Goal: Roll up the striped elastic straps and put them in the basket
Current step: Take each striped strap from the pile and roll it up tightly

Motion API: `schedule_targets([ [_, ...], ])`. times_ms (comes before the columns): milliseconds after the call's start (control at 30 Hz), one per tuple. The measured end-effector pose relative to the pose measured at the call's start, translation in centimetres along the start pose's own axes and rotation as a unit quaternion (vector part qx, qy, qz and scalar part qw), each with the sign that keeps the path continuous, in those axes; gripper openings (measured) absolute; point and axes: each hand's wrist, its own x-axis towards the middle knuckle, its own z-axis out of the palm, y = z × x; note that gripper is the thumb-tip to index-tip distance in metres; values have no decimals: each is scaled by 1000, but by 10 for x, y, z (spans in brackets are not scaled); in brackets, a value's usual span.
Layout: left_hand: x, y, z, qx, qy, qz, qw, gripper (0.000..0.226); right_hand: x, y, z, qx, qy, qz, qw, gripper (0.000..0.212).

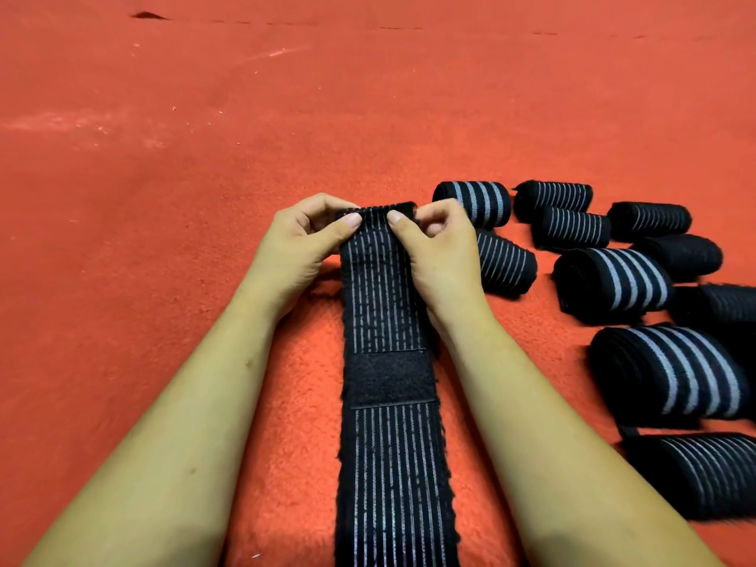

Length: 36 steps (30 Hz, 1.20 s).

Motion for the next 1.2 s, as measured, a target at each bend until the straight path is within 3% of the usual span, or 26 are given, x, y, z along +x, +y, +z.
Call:
schedule_targets([
  [67,-1,1,-2,17,-3,23,1000,8,1,0,-2,38,-57,22,997,29],
  [167,-2,1,-1,49,-10,43,998,11,3,-1,-5,-14,-115,-40,992,16],
  [267,-2,3,4,35,-8,13,999,8,4,-2,-8,11,-114,-48,992,7],
  [367,0,3,4,2,2,-5,1000,12,4,-4,-11,40,-122,-42,991,17],
  [600,0,2,5,-50,8,30,998,10,0,-12,-11,161,-169,55,971,17],
  [833,0,-1,2,-33,7,67,997,12,1,-17,-16,188,-198,99,957,29],
  [967,-2,1,3,19,3,84,996,20,2,-18,-17,226,-204,135,943,14],
  [1067,-3,3,4,41,-11,93,995,20,3,-14,-15,192,-175,108,960,11],
  [1200,-2,3,6,-7,-23,10,1000,15,3,-12,-14,194,-171,84,962,26],
])
